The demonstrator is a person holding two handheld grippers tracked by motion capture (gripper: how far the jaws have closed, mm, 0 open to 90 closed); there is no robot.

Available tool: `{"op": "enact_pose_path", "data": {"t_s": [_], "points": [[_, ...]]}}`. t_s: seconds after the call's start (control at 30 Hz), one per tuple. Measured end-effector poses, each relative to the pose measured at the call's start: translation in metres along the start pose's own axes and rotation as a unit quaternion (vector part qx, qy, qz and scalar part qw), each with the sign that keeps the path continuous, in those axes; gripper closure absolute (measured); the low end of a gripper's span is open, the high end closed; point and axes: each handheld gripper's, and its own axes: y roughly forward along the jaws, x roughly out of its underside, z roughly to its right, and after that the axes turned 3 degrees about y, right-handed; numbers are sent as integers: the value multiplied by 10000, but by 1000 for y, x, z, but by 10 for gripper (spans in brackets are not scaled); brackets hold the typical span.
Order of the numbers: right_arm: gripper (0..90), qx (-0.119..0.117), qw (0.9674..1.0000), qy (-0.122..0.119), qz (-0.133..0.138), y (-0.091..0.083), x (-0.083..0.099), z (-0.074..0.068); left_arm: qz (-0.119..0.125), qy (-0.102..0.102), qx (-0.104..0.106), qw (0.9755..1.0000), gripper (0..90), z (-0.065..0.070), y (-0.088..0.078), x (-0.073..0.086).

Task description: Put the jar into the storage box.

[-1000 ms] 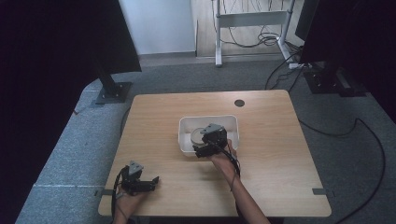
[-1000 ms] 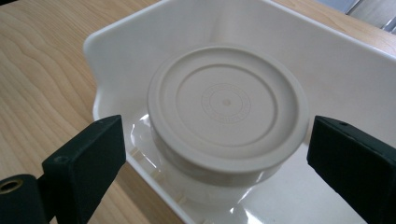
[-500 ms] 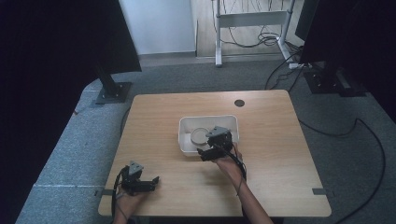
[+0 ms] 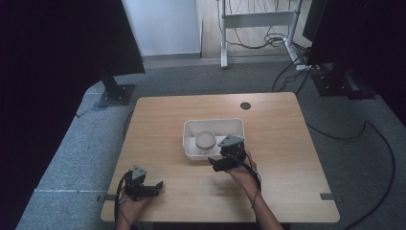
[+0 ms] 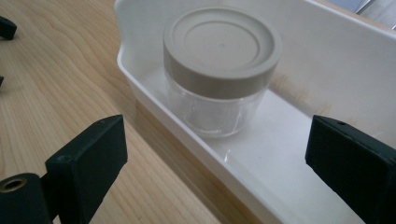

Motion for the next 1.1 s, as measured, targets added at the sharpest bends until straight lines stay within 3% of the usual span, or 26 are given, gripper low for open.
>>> {"op": "enact_pose_path", "data": {"t_s": [1.1], "points": [[66, 409, 9986, 334, -7, -58, 64, 26, 6, -7, -5, 10000, 23, 0, 0, 0]]}}
